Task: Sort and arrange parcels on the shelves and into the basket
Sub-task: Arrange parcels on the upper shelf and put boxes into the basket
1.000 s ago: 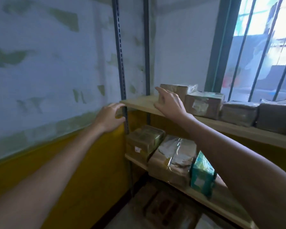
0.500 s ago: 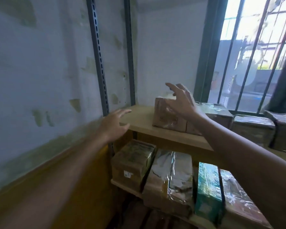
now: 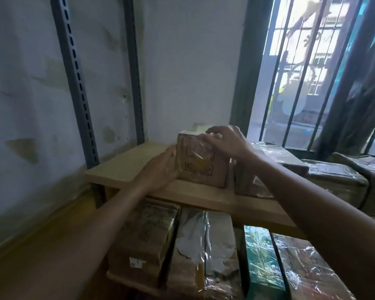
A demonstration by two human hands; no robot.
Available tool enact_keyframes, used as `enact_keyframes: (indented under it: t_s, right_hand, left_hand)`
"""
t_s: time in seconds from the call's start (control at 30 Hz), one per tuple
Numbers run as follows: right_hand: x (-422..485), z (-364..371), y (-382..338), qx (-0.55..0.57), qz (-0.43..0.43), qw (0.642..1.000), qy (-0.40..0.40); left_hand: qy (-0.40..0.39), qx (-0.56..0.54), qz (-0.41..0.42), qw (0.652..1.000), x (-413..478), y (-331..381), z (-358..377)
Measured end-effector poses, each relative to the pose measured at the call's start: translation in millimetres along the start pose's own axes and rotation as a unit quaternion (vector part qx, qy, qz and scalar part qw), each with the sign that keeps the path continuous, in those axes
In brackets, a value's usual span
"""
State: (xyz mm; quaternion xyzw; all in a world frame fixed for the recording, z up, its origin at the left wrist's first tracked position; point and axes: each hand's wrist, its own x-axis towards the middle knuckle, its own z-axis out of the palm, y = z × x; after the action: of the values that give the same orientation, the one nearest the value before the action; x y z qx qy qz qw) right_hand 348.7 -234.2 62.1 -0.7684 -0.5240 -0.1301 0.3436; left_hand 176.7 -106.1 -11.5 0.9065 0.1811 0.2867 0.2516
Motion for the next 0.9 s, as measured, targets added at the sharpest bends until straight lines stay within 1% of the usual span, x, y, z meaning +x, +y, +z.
enact_keyframes:
  t_s: [0.07, 0.13, 0.17, 0.23, 0.33, 0.43, 0.5, 0.57, 0.63, 0.7, 0.77, 0.8, 0.83, 0.9]
  right_hand:
    - [7.6, -0.1, 5.2, -0.008, 0.014, 1.0, -0.026]
    - [10.0, -1.0, 8.2, -0.038, 0.021, 0.994, -0.096]
    - [14.6, 3.4, 7.6, -0.061, 0.026, 0.991, -0.113]
    - [18.6, 6.1, 7.8, -0.063, 0.029, 0.992, -0.103]
    - [25.9, 4.4, 5.1, -0.02, 0.047, 0.997, -0.064]
    - [40.2, 0.8, -5.7, 0.023, 0.079, 0.996, 0.017]
    - [49.2, -12.8, -16.9, 0.052, 0.095, 0.993, 0.046]
    - [56.8, -27.6, -29.4, 0.089, 0.098, 0.991, 0.022]
    - [64.0, -38.1, -40.4, 0.13, 0.09, 0.987, 0.0]
    - [69.6, -43.0, -48.0, 0.163, 0.091, 0.982, 0.033]
    - [71.3, -40.8, -51.1, 0.249, 0.101, 0.96, 0.082]
    - [70.5, -36.8, -52.8, 0.282, 0.092, 0.95, 0.098]
    - [68.9, -31.1, -54.0, 0.286, 0.072, 0.949, 0.109]
    - [63.0, -17.3, -55.6, 0.22, 0.018, 0.969, 0.109]
  left_hand:
    - [-0.029, -0.014, -0.007, 0.999, 13.5, -10.0, 1.8]
    - [-0.055, -0.025, -0.023, 0.998, 23.0, -18.0, 1.0]
    - [-0.073, -0.035, -0.027, 0.996, 30.8, -27.2, -3.1]
    - [-0.094, -0.029, -0.015, 0.995, 40.2, -37.3, -6.6]
    - [-0.118, -0.034, 0.015, 0.992, 45.8, -47.0, -11.8]
    - [-0.112, -0.029, 0.073, 0.991, 52.9, -66.2, -16.1]
    - [-0.079, -0.052, 0.098, 0.991, 57.8, -72.8, -19.4]
    - [-0.028, -0.078, 0.125, 0.989, 63.2, -72.8, -23.5]
    - [0.027, -0.127, 0.132, 0.983, 70.9, -67.1, -25.2]
    - [0.098, -0.202, 0.101, 0.969, 80.5, -53.9, -28.9]
    - [0.144, -0.264, 0.042, 0.953, 89.4, -38.8, -37.1]
    - [0.159, -0.282, 0.019, 0.946, 93.9, -34.2, -41.7]
    - [0.17, -0.289, 0.003, 0.942, 98.0, -31.8, -44.9]
    - [0.183, -0.285, -0.017, 0.941, 104.1, -27.8, -46.8]
